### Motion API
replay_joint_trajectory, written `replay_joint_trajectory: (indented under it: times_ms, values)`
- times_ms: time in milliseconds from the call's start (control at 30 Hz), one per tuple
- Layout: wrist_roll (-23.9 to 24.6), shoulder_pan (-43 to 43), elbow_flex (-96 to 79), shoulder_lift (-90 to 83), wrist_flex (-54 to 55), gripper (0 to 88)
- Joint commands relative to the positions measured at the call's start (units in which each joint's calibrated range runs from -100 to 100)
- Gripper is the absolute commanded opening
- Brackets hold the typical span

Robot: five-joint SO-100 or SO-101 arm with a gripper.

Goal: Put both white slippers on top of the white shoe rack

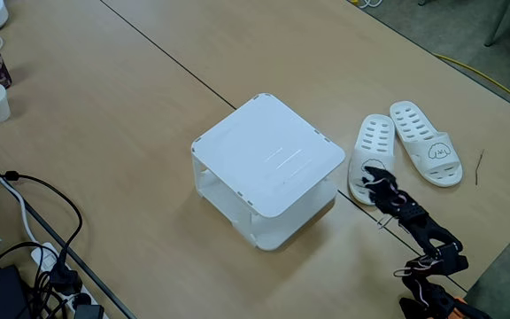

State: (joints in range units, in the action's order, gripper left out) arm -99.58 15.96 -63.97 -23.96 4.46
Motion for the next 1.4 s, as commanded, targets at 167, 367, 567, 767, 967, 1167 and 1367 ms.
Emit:
replay_joint_trajectory:
  times_ms: [167,367,567,767,967,1167,1367]
  values:
    - [-0.42,0.08,-2.92,15.17,30.05,23.6]
    - [-0.42,2.05,-2.11,22.65,36.52,23.7]
    - [-0.42,6.82,1.86,28.04,36.61,23.8]
    - [-0.42,8.72,12.42,35.28,36.61,23.9]
    - [-0.42,8.14,17.56,39.48,36.61,23.3]
    - [-0.42,8.55,17.47,39.99,36.52,12.9]
    - [-0.42,8.63,17.56,39.31,36.52,0.8]
